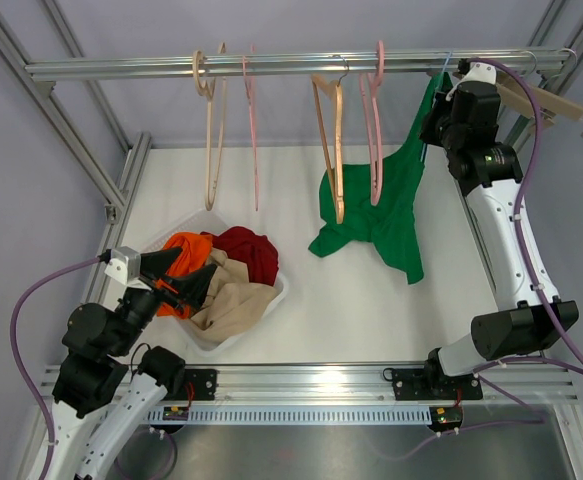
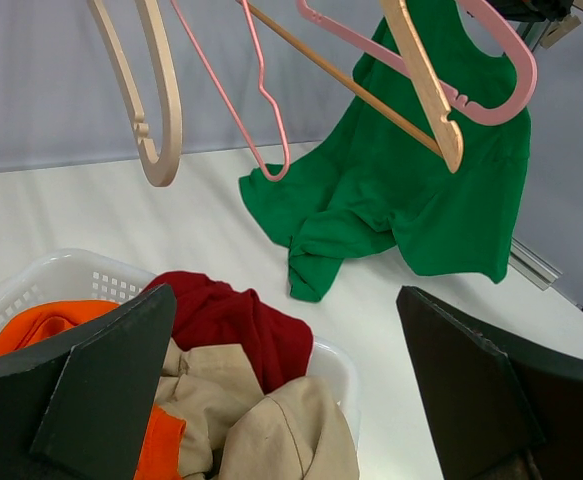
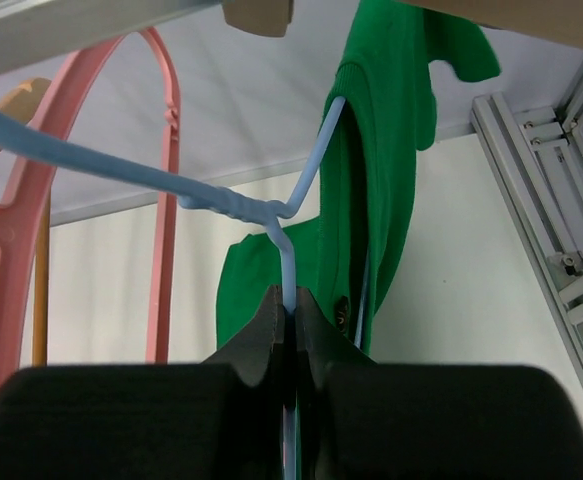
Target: Remove the t-shirt from the hanger
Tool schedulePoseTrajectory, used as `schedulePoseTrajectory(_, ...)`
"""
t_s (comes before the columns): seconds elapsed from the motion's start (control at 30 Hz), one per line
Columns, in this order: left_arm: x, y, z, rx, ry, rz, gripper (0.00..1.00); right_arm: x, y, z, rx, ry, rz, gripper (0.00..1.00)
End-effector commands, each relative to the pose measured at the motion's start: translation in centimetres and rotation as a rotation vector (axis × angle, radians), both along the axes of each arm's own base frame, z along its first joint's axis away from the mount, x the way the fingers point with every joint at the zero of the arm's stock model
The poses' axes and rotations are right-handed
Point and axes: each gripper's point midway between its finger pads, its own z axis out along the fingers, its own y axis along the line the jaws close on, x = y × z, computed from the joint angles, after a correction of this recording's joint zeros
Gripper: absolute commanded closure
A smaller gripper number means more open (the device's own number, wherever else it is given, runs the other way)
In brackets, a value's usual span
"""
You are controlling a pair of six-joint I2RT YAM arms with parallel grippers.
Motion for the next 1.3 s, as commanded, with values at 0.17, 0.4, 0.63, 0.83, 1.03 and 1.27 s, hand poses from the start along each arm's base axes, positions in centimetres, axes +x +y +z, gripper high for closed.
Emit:
schedulePoseTrajectory(0.17, -0.3, -0.6, 0.7, -0.003, -0.037, -0.036, 0.01, -1.2, 0.6, 6.6, -0.056, -0.215, 0.094, 1.0)
schedulePoseTrajectory(0.4, -0.1, -0.7, 0.6, 0.0, -0.032, -0.037, 0.01, -2.0, 1.3, 6.8, -0.036, -0.247, 0.134, 1.0)
schedulePoseTrajectory(0.63, -0.2, -0.9, 0.5, 0.001, -0.026, -0.048, 0.01, -3.2, 3.0, 3.2, 0.037, -0.198, 0.21, 1.0)
schedulePoseTrajectory(0.83, -0.2, -1.4, 0.4, 0.007, -0.019, -0.073, 0.01, -6.0, 3.4, 2.1, 0.108, -0.195, 0.223, 1.0)
schedulePoseTrajectory(1.03, -1.2, -3.3, 1.2, -0.007, -0.026, -0.202, 0.02, -9.6, 2.6, 0.2, 0.138, -0.176, 0.194, 1.0)
schedulePoseTrajectory(1.27, -2.3, -7.2, 2.6, -0.028, 0.068, -0.437, 0.04, -14.8, 3.4, -2.1, 0.231, -0.157, 0.227, 1.0)
